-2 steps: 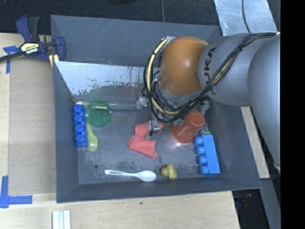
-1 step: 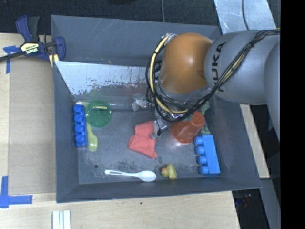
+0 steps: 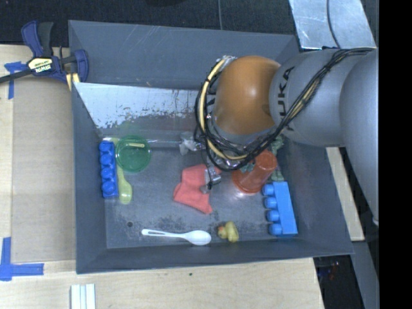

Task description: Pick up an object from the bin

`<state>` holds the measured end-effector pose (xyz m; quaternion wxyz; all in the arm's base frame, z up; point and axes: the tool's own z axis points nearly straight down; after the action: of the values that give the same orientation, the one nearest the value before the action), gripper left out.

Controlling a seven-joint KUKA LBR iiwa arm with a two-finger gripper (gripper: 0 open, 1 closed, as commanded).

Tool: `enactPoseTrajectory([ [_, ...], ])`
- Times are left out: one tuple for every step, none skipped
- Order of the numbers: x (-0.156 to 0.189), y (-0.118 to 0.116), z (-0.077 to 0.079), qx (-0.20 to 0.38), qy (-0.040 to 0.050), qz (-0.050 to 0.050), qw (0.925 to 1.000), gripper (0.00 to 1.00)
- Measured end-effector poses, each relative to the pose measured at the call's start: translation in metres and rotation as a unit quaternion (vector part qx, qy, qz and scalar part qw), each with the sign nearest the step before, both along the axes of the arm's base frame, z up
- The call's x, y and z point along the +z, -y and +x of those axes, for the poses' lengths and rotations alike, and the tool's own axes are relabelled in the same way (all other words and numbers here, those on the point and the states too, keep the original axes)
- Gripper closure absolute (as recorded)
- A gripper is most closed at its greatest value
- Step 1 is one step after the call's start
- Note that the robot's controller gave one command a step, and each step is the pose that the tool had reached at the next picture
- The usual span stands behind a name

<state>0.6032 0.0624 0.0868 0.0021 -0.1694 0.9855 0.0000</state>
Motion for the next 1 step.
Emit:
enactPoseTrajectory([
  [-0.0137,-0.0071,0.0077,0.19,0.0084,-0.001,0.9817,1.0],
])
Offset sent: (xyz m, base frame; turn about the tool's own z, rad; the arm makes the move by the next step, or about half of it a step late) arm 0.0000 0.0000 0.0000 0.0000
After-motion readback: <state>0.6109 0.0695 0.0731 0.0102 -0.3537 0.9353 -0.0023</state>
